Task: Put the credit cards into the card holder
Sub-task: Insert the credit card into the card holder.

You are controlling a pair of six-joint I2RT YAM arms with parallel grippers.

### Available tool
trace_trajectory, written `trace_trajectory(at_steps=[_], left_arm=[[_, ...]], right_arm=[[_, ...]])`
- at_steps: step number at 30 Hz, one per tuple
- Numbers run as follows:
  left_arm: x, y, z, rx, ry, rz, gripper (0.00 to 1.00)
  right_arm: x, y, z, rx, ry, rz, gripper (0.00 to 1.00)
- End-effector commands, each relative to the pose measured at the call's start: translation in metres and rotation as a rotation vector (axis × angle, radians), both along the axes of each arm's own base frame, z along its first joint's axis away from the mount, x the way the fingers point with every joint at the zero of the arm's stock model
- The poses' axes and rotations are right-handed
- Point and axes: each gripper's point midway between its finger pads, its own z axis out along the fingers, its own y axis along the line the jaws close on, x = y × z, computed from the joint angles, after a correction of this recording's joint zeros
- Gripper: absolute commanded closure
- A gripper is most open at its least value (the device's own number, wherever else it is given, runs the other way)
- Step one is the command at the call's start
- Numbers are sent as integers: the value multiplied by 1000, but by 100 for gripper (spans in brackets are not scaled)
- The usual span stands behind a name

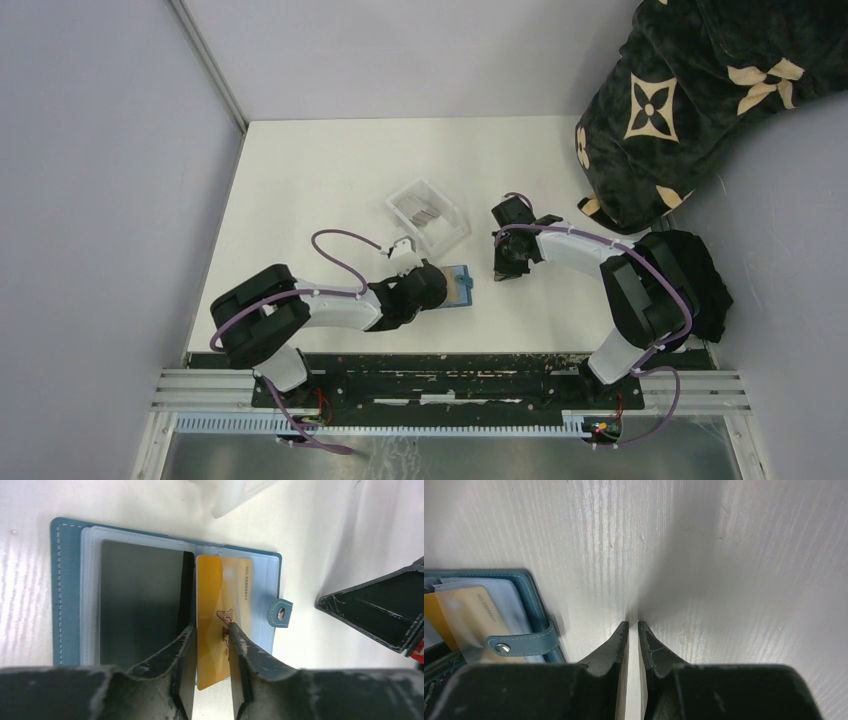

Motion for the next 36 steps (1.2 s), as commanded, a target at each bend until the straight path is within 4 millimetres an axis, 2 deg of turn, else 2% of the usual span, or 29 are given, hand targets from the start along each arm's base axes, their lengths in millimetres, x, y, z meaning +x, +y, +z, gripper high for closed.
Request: trace_trajectory(at_steps=[1, 5, 9, 14, 23, 25, 27, 29, 36], left_arm=[[-1, 26, -9, 97, -19, 66, 68], [2, 21, -3, 90, -40, 66, 75], [4, 21, 3, 87, -58, 80, 76], [3, 32, 10, 100, -71, 124, 76], [0, 38, 7, 122, -65, 145, 76], [0, 36, 6, 125, -66, 132, 74], [0, 34, 5, 131, -64, 120, 58], [0, 33, 5, 127, -66, 114, 46], [2, 37, 14, 116, -95, 124, 42]], right_arm=[[5, 5, 5, 18, -31, -1, 82], [5, 7, 6, 20, -32, 7, 82], [6, 9, 6, 21, -30, 14, 82], [7, 12, 6, 26, -32, 23, 82], [10, 17, 6, 33, -31, 34, 82], [10, 18, 5, 34, -30, 36, 82], [10, 19, 4, 34, -27, 38, 82], [10, 19, 4, 33, -27, 39, 82], [11, 20, 2, 29, -23, 44, 81]])
